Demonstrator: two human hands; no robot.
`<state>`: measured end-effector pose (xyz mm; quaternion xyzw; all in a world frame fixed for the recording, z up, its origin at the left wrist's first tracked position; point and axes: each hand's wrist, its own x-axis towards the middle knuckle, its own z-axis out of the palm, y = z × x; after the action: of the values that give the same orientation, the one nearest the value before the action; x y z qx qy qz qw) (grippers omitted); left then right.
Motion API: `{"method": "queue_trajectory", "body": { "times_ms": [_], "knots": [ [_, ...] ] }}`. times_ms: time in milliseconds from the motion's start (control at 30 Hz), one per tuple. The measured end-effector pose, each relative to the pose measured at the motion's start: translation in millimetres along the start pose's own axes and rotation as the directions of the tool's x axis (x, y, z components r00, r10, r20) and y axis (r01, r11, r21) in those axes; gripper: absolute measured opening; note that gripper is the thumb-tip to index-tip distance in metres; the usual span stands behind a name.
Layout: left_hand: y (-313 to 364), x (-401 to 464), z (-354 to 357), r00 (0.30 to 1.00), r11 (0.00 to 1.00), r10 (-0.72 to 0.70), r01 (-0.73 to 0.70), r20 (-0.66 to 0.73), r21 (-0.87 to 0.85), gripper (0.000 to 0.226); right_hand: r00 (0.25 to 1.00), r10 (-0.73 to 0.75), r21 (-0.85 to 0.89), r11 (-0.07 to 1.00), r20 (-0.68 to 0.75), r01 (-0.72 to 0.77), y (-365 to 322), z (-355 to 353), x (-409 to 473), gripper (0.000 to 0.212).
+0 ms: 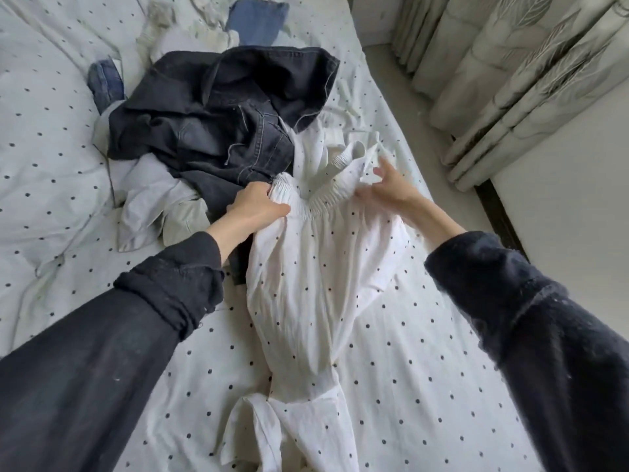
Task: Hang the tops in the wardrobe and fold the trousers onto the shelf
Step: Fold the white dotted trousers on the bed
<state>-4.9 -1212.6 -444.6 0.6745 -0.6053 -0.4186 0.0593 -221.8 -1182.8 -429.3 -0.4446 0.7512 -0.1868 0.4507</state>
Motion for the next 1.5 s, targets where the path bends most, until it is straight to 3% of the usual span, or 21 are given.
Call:
{"method": "queue_trajectory", "body": {
  "times_ms": [33, 100, 200, 300, 333, 400, 467, 567, 633, 733, 900, 1100, 1267, 1400, 1500],
  "knots": [
    [-0.8, 2.3, -1.4, 1.000, 0.999, 0.026, -0.027, -0.015, -0.046, 0.012, 0.997, 0.018, 0.033, 0.999, 0.075, -0.021, -1.9, -0.7, 5.9, 0.089],
    [-3.6, -1.1, -6.5, 0.997, 0.988, 0.071, -0.070, 0.002, -0.136, 0.018, 0.986, 0.020, 0.033, 0.999, 0.166, -0.026, -2.5, -1.9, 8.7, 0.091],
    [-6.9, -12.0, -29.8, 0.992, 0.964, 0.124, -0.123, -0.010, -0.237, 0.007, 0.977, 0.001, 0.049, 0.999, 0.215, -0.011, -11.8, -5.8, 6.9, 0.091],
    [-3.5, -27.7, -61.7, 0.990, 0.941, 0.137, -0.120, 0.033, -0.316, 0.030, 0.964, -0.036, 0.066, 0.998, 0.263, 0.020, -31.9, -11.5, -4.2, 0.087],
    [-2.4, -34.3, -73.1, 0.987, 0.946, 0.152, -0.133, 0.044, -0.297, 0.039, 0.961, -0.047, 0.083, 0.996, 0.274, 0.026, -38.1, -12.2, -7.9, 0.079],
    [-2.1, -42.0, -90.4, 0.981, 0.953, 0.188, -0.170, 0.047, -0.250, 0.052, 0.952, -0.077, 0.068, 0.996, 0.297, 0.059, -49.0, -12.2, -16.1, 0.041],
    [-0.2, -55.3, -111.3, 0.973, 0.955, 0.230, -0.227, -0.003, -0.191, 0.057, 0.957, -0.119, -0.056, 0.989, 0.265, 0.139, -60.5, -11.0, -22.7, 0.020],
    [6.4, -76.7, -140.6, 0.948, 0.944, 0.296, -0.309, -0.114, -0.118, 0.049, 0.974, -0.166, -0.299, 0.932, 0.151, 0.205, -83.8, -17.0, -32.6, 0.028],
    [9.1, -95.4, -163.6, 0.928, 0.938, 0.318, -0.337, -0.193, -0.077, 0.040, 0.972, -0.234, -0.418, 0.883, 0.001, 0.213, -107.0, -29.8, -52.8, 0.032],
    [17.4, -117.4, -202.9, 0.898, 0.945, 0.314, -0.326, -0.308, 0.014, 0.034, 0.911, -0.364, -0.454, 0.857, -0.195, 0.245, -148.4, -57.9, -84.1, 0.040],
    [64.0, -159.7, -259.5, 0.805, 0.916, 0.400, -0.335, -0.439, 0.221, 0.040, 0.796, -0.520, -0.428, 0.824, -0.310, 0.372, -225.7, -101.7, -136.0, 0.040],
    [92.8, -210.8, -344.1, 0.669, 0.856, 0.510, -0.333, -0.541, 0.395, 0.057, 0.553, -0.691, -0.464, 0.722, -0.465, 0.512, -312.4, -155.9, -210.5, 0.046],
    [100.4, -252.6, -389.5, 0.580, 0.817, 0.560, -0.267, -0.591, 0.511, 0.043, 0.367, -0.743, -0.489, 0.654, -0.560, 0.577, -353.7, -169.2, -251.6, 0.049],
    [103.6, -280.0, -407.6, 0.592, 0.792, 0.602, -0.361, -0.535, 0.491, 0.050, 0.321, -0.742, -0.481, 0.640, -0.588, 0.599, -372.0, -175.9, -264.3, 0.045],
    [101.0, -293.5, -406.9, 0.592, 0.805, 0.586, -0.506, -0.553, 0.311, 0.052, 0.320, -0.735, -0.446, 0.636, -0.598, 0.630, -385.3, -181.7, -270.6, 0.046]
  ]
}}
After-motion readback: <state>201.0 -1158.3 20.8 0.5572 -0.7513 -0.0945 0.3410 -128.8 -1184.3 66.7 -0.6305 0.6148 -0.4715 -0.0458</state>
